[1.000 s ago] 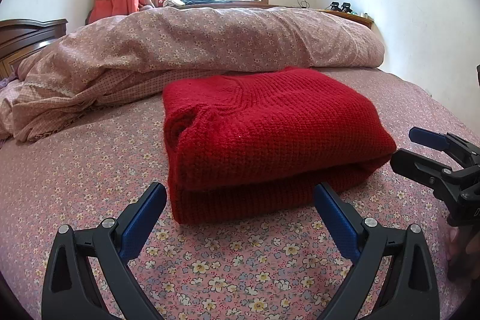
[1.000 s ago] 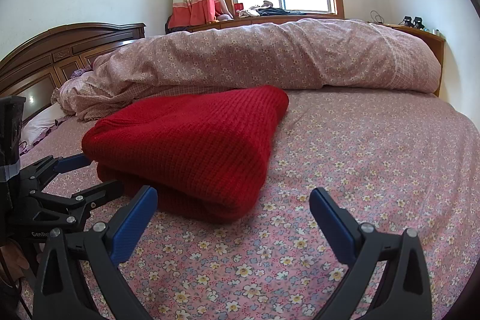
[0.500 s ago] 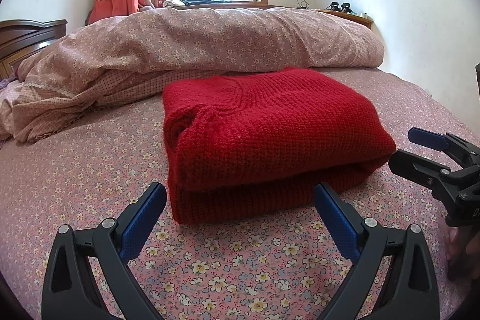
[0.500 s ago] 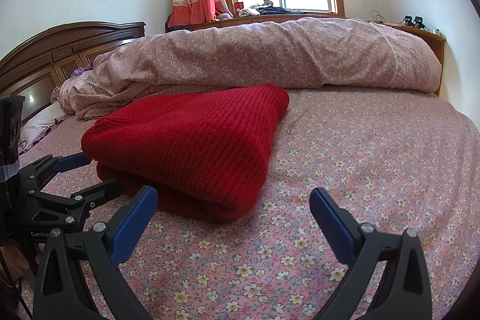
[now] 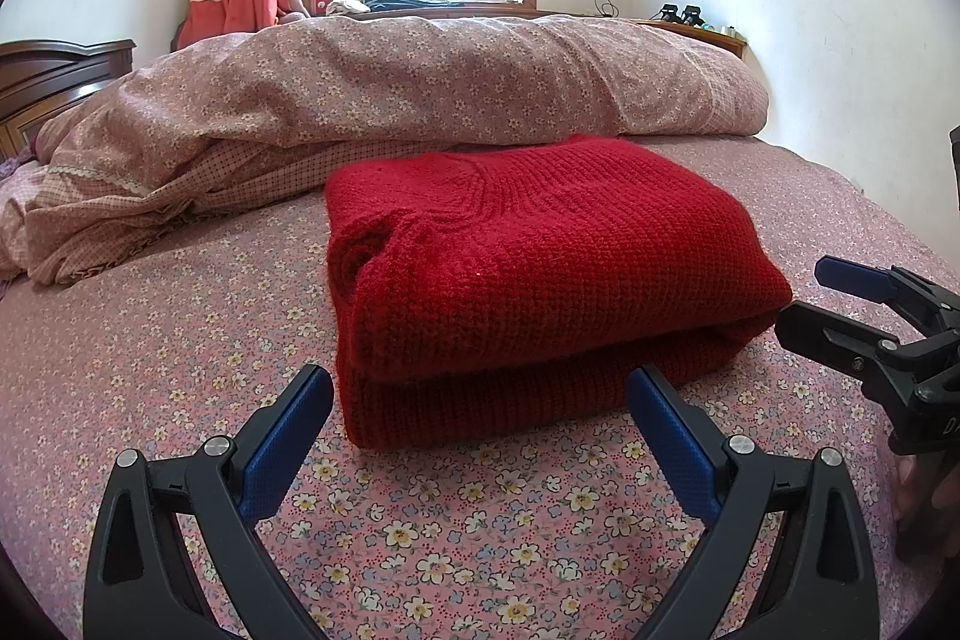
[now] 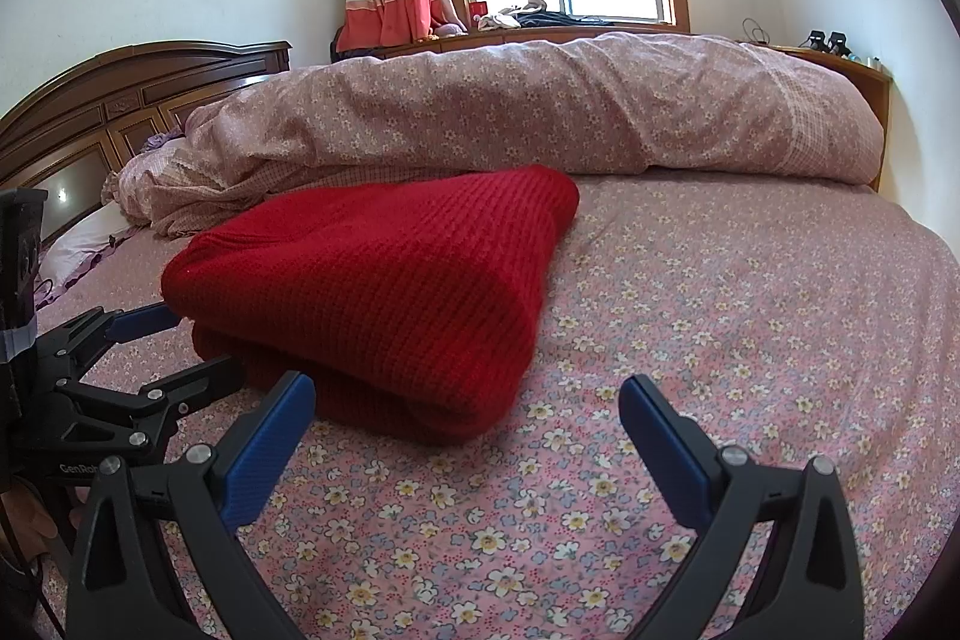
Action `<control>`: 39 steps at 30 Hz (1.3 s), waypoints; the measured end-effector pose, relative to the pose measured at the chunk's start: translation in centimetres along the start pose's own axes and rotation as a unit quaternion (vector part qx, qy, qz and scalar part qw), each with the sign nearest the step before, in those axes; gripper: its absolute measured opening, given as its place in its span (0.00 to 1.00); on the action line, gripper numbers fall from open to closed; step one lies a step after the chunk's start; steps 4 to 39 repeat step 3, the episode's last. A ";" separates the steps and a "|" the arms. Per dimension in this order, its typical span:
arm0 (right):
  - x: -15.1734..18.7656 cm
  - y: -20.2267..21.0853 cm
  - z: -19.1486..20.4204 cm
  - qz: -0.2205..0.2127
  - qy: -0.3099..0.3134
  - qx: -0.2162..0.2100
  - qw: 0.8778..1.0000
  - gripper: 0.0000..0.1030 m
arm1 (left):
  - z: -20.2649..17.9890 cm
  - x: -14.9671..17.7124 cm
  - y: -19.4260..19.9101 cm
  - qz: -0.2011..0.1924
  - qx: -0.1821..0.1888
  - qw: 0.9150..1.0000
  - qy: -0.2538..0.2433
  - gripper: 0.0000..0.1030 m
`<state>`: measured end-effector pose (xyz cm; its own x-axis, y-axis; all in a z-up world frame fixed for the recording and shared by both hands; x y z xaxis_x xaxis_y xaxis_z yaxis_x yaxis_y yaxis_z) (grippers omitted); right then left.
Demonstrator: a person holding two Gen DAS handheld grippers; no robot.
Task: Fold small clothes
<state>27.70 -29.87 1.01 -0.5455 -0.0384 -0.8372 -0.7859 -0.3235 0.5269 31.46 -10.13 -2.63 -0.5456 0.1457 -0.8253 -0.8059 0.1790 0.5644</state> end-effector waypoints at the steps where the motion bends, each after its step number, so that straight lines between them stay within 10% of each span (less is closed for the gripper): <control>1: 0.1 0.0 0.0 0.000 0.000 0.000 1.000 1.00 | 0.0 0.0 0.0 0.000 0.000 1.000 0.000 0.92; 39: 0.1 0.0 0.0 0.001 0.000 0.000 1.000 1.00 | 0.0 0.0 0.0 0.000 0.000 1.000 0.000 0.92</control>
Point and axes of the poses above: each gripper's, at about its wrist camera, not at the fingertips, and y roughly against the way its jaws point, z to its left, x to its underside, the point moved 4 cm from there along -y, roughly the way its jaws point, and after that the axes turned 2 degrees about -y, right-handed, at the moved point
